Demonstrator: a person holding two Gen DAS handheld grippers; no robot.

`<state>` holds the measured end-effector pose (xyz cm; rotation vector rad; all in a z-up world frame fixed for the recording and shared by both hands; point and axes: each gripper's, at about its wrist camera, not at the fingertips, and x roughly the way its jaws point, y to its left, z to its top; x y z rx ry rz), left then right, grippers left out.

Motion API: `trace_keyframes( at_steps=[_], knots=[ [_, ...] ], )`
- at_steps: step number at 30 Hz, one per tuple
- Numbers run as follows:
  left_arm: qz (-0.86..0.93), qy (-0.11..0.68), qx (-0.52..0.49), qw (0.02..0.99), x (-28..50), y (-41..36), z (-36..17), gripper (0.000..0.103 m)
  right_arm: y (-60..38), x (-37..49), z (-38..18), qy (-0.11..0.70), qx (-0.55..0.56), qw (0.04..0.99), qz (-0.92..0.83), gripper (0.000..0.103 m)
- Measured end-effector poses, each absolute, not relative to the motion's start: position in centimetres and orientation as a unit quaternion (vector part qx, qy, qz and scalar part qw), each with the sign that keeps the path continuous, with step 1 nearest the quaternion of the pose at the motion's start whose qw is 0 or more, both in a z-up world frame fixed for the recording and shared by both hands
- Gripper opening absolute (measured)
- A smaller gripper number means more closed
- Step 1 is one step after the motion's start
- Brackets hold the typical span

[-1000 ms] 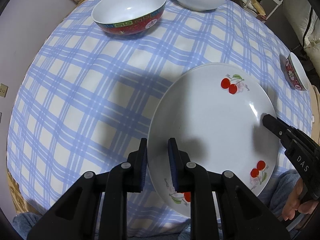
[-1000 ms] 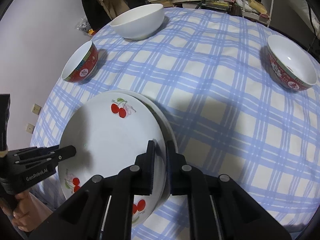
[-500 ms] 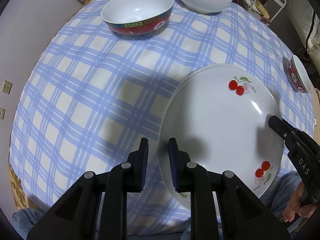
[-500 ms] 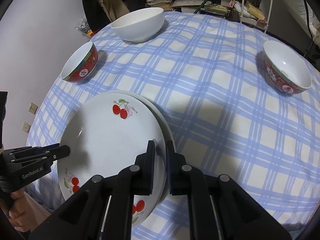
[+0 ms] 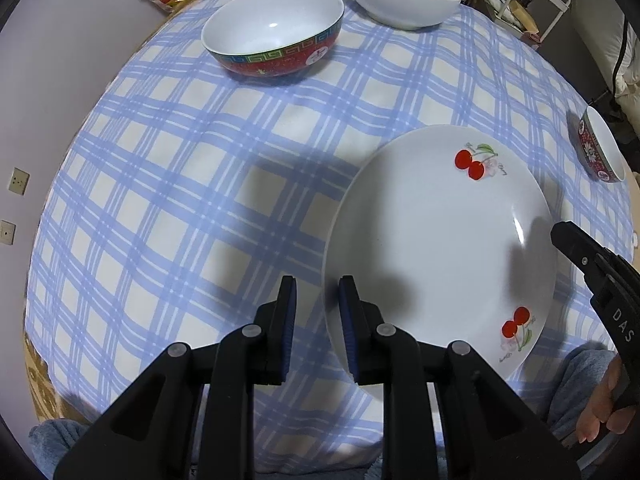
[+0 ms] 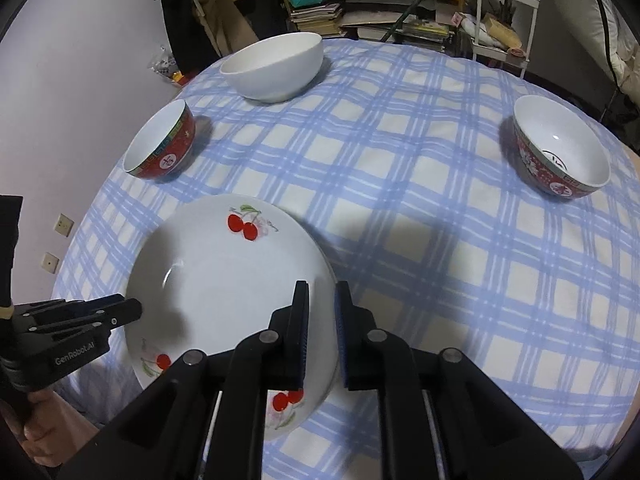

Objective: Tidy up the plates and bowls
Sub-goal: 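Carry the held cherry plate with both grippers over the plate stack, then lower the cherry plate onto the stack and open both grippers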

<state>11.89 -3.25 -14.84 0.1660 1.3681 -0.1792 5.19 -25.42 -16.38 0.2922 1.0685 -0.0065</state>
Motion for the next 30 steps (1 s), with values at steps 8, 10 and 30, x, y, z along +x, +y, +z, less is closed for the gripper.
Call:
trace_keyframes(
  at_steps=[8,10,30],
  knots=[
    [-0.066,0.606,0.088,0.787,11.4,-3.2,-13.4,0.023,-25.7,5.2,-16.1,0.505,0.147,0.850,-0.008,0.025],
    [-0.065,0.593,0.094,0.797,11.3,-3.2,-12.7,0.024,-25.9,5.2,-15.9,0.502,0.150,0.852,-0.010,0.038],
    [-0.032,0.490,0.086,0.867,14.3,-2.3,-7.2,0.083,-28.0,7.7,-13.9,0.455,0.141,0.879,-0.028,0.103]
  ],
)
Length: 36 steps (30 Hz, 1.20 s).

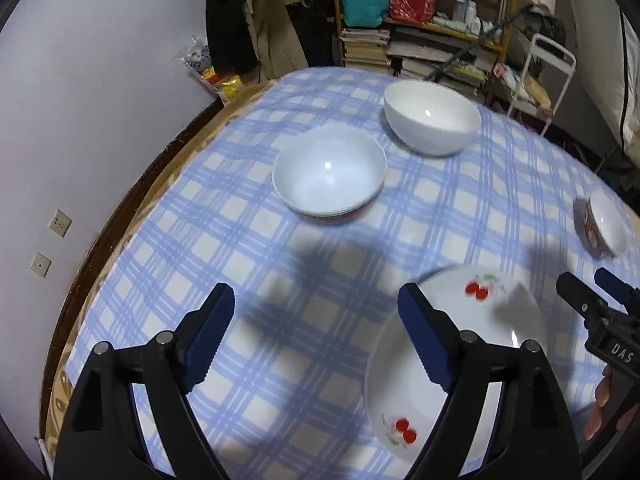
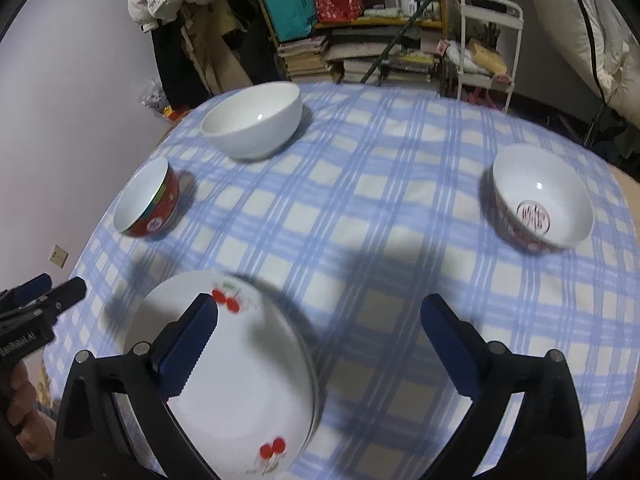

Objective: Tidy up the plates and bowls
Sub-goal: 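Lower the cherry plate onto the stack and open both grippers, then move both grippers to the rim of the large plain white bowl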

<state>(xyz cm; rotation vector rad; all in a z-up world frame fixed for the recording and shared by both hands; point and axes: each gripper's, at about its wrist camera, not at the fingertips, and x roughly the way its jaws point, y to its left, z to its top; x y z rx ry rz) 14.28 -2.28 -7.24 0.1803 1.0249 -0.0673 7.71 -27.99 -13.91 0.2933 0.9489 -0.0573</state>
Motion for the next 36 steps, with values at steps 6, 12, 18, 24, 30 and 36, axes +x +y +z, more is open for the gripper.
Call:
trace_keyframes(
  at_steps=[6,12,18,24,30,36],
  knots=[
    [-0.058,0.487,0.079,0.868,16.3,-3.0,-4.7,0.083,-28.9,9.6,-12.0,0.438,0.123,0.890,-0.026,0.103],
    [-0.076,0.495,0.083,0.861,19.8,-4.3,-3.1,0.083,-30.9,13.2,-9.8,0.435,0.186,0.881,0.015,0.103],
    [-0.084,0.489,0.092,0.864,24.5,-5.7,-3.1,0.083,-31.8,17.1,-8.7,0.431,0.188,0.883,0.006,0.103],
    [-0.095,0.484,0.079,0.866,29.2,-6.9,-4.4,0.083,-31.2,21.7,-8.3,0.436,0.136,0.890,0.013,0.103],
    [-0.090,0.500,0.077,0.858,33.2,-8.2,-7.1,0.083,-30.7,25.5,-9.5,0.438,0.108,0.892,0.003,0.103],
    [-0.085,0.524,0.071,0.845,35.9,-9.6,-10.5,0.083,-31.2,28.8,-12.0,0.455,0.130,0.881,0.000,0.103]
  ],
)
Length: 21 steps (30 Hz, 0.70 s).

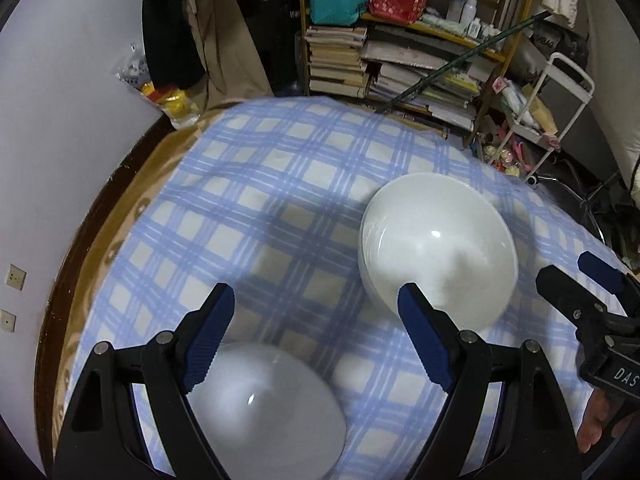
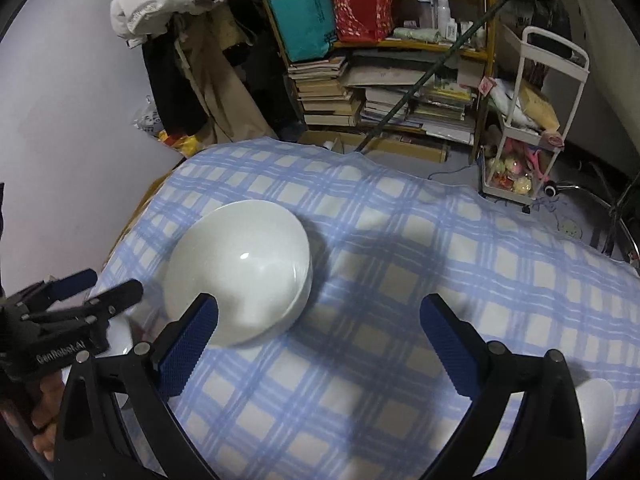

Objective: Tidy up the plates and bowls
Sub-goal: 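Move both grippers to the rim of the large plain white bowl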

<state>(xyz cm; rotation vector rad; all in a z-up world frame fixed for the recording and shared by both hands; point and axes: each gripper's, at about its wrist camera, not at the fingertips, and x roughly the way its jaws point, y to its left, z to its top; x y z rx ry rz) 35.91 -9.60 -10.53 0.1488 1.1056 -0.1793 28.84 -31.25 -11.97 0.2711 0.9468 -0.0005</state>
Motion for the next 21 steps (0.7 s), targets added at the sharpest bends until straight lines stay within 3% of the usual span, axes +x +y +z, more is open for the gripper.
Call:
trace_keyframes(
  at_steps=[10,13,15,16,18,21],
  knots=[
    [-0.082,0.531,0.096,0.838,37.7,-11.7,-12.9,0.083,-31.2,32.0,-15.0,0.476,0.077,0.876,-0.018,0.098],
    [-0.078,0.534,0.116,0.834,38.1,-12.4,-13.4,0.069,-31.4,32.5,-15.6,0.488,0.080,0.869,-0.013,0.094],
    [-0.072,0.537,0.130,0.830,38.3,-12.9,-13.8,0.040,-31.5,32.7,-15.9,0.496,0.087,0.864,-0.007,0.089],
    [-0.071,0.546,0.129,0.825,38.5,-12.9,-14.2,0.037,-31.5,32.8,-16.1,0.498,0.088,0.863,-0.007,0.082],
    [-0.079,0.561,0.106,0.817,38.7,-12.9,-14.6,0.025,-31.5,32.6,-16.2,0.490,0.093,0.867,-0.008,0.077],
    [-0.088,0.568,0.093,0.813,38.8,-13.0,-14.9,0.019,-31.3,32.7,-16.7,0.494,0.104,0.863,0.000,0.066]
  ],
)
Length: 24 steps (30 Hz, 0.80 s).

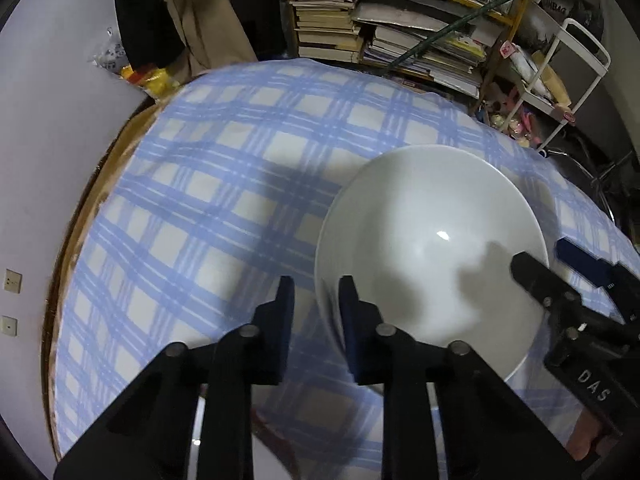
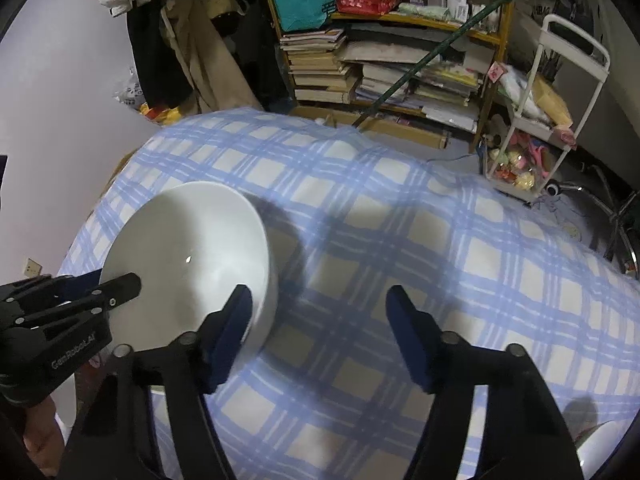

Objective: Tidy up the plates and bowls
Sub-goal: 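Close both grippers on opposite sides of the large bowl's rim, then lift the large white bowl with both grippers and carry it across the table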

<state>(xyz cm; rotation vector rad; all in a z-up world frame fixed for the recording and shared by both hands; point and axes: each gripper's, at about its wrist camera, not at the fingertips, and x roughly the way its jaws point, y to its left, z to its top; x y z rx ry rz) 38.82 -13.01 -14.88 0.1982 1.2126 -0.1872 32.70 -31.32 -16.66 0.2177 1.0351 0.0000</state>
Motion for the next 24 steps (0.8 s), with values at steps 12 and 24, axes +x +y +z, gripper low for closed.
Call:
trace_keyframes(
  at_steps=[12,24],
  knots=[
    [-0.099,0.576,0.123,0.802,37.6,-14.5,-15.0,0.012,-29.0,33.0,-17.7,0.530,0.105,0.841,0.033,0.014],
    [-0.123,0.576,0.106,0.801,34.6,-14.4,-12.2,0.011,-30.2,30.1,-15.8,0.538,0.121,0.833,0.034,0.011]
  ],
)
